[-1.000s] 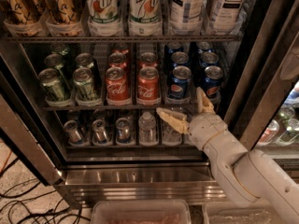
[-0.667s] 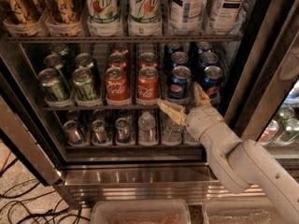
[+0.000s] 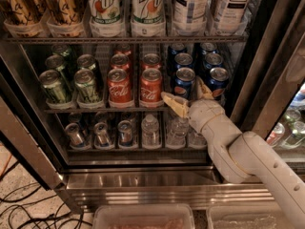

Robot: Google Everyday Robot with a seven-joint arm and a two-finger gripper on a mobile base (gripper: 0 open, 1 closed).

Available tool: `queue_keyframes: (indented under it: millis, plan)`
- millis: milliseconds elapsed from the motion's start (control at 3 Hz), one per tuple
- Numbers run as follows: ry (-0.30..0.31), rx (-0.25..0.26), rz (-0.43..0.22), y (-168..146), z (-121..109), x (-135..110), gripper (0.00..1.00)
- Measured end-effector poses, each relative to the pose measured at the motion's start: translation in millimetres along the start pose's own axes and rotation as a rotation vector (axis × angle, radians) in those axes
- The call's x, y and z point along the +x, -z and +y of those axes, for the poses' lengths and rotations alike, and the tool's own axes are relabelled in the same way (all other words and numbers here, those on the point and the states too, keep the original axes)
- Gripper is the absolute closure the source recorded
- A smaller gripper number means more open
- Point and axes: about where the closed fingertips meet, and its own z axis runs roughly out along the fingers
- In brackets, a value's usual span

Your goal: Pick pepsi can from middle shelf of fridge

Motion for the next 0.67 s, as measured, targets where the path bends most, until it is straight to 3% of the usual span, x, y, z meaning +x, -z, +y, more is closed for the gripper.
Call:
queue_keyframes:
  millis: [667]
  plan:
    - [0.000,-0.012,0.005,-5.7,2.9,1.4,0.65]
